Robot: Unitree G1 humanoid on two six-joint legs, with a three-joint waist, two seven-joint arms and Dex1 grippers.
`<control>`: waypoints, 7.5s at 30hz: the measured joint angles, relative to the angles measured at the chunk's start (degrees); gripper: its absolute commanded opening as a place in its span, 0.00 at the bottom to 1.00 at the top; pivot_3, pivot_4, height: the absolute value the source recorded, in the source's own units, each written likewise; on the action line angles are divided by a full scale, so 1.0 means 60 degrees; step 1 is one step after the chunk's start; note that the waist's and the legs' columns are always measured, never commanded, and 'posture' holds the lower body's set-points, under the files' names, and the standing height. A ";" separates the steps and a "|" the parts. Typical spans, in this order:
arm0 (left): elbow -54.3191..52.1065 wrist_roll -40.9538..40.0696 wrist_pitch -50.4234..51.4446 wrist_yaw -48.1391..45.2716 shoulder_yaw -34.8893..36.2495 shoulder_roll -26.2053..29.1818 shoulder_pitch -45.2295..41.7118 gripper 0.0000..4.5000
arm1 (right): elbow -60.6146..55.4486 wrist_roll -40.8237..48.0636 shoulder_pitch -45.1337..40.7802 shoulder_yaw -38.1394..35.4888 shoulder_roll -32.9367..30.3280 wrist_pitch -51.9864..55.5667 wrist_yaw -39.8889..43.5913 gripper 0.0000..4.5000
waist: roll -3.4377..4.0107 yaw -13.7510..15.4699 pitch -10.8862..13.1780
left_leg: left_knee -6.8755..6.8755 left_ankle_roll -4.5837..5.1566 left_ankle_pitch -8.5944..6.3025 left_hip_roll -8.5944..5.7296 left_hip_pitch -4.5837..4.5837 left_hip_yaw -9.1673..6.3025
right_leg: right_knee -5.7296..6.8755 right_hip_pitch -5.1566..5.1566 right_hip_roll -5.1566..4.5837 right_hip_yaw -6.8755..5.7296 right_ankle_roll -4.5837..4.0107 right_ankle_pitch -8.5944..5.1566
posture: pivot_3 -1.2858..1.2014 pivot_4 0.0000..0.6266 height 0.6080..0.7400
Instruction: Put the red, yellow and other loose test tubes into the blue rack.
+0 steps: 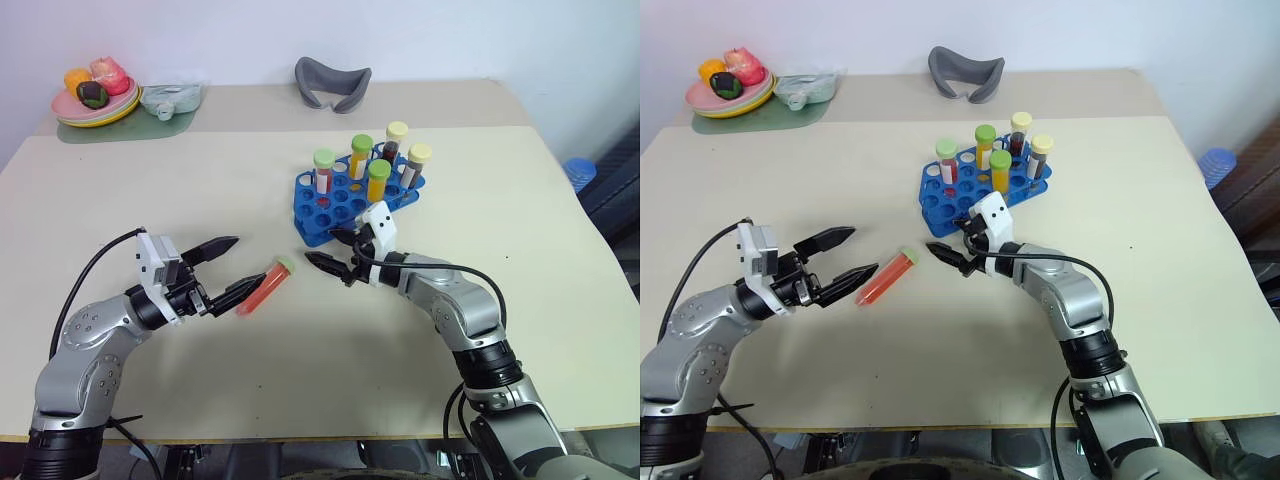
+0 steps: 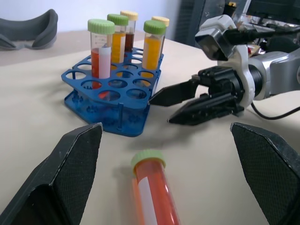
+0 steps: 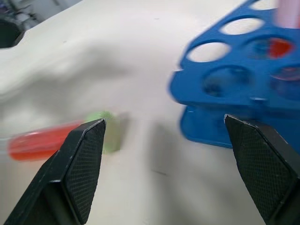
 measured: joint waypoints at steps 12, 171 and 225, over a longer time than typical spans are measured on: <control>-0.0006 -0.0011 0.0001 0.0078 0.0009 0.0000 0.0048 1.00 | 0.1502 -0.0475 -0.0732 0.0153 0.0479 -0.0868 0.0131 0.91 | 0.0000 -0.0010 0.0000 | 0.0000 0.0000 0.0000 0.0000 0.0001 0.0000 | 0.0003 -0.0002 0.0001 -0.0001 0.0000 0.0001 | 0.52 0.24 1.00; 0.1715 0.0554 1.0594 0.5119 -0.4794 0.0088 -0.8182 0.29 | -0.4973 0.2152 0.3145 -0.2513 -0.4573 -0.1631 0.2635 0.93 | -0.0060 0.0266 0.0020 | 0.0126 0.0007 -0.0004 -0.0013 -0.0020 -0.0014 | 0.0066 0.0028 -0.0010 -0.0013 0.0014 -0.0007 | 0.52 0.24 1.00; 0.8266 0.5518 -0.5602 0.4522 -0.2768 -0.5284 -0.7183 0.29 | -0.5295 0.1963 0.2871 -0.3230 -0.3052 -0.0264 -0.1495 0.93 | -0.0066 0.0243 0.0020 | 0.0121 0.0015 -0.0008 -0.0018 -0.0020 -0.0011 | 0.0061 0.0025 -0.0005 -0.0013 0.0017 -0.0004 | 0.52 0.24 1.00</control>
